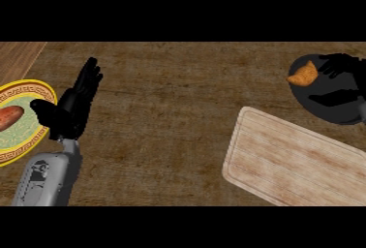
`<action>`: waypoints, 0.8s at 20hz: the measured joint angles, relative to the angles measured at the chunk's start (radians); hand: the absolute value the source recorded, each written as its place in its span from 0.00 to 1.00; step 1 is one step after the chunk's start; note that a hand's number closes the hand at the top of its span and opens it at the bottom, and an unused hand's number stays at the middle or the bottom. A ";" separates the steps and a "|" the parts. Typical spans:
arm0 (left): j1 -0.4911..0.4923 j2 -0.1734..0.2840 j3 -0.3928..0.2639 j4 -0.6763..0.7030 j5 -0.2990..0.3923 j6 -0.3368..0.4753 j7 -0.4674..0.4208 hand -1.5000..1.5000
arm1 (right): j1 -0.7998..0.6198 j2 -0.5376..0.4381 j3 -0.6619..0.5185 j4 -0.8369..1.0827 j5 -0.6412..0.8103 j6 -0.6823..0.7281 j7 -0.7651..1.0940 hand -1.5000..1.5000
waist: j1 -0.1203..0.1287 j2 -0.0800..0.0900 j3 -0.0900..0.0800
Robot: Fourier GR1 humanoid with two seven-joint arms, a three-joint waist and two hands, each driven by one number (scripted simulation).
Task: Pick the croissant from the cutting board and place it in the pan
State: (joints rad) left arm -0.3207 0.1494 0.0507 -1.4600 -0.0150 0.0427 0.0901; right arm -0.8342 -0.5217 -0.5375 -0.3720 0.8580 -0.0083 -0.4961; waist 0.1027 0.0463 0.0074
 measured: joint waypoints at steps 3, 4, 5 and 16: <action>-0.001 -0.002 0.002 0.009 0.002 -0.001 -0.004 0.50 | -0.017 -0.009 -0.008 0.066 -0.010 0.063 -0.022 0.00 | 0.001 0.002 0.000; -0.004 -0.003 0.004 0.012 0.005 -0.002 -0.005 0.50 | -0.026 -0.011 -0.008 0.082 -0.010 0.074 -0.028 0.00 | 0.001 0.001 0.000; -0.007 -0.004 0.003 0.011 0.004 0.000 -0.004 0.50 | -0.027 -0.018 -0.014 0.093 -0.016 0.082 -0.045 0.00 | 0.001 0.002 0.001; 0.027 0.020 0.034 0.013 0.015 -0.010 -0.021 0.50 | -0.007 -0.094 -0.190 0.174 -0.197 0.204 -0.237 0.00 | -0.032 -0.012 0.000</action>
State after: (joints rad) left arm -0.2933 0.1699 0.0850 -1.4468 0.0003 0.0331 0.0690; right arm -0.8408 -0.6161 -0.7279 -0.1975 0.6606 0.1961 -0.7331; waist 0.0706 0.0341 0.0078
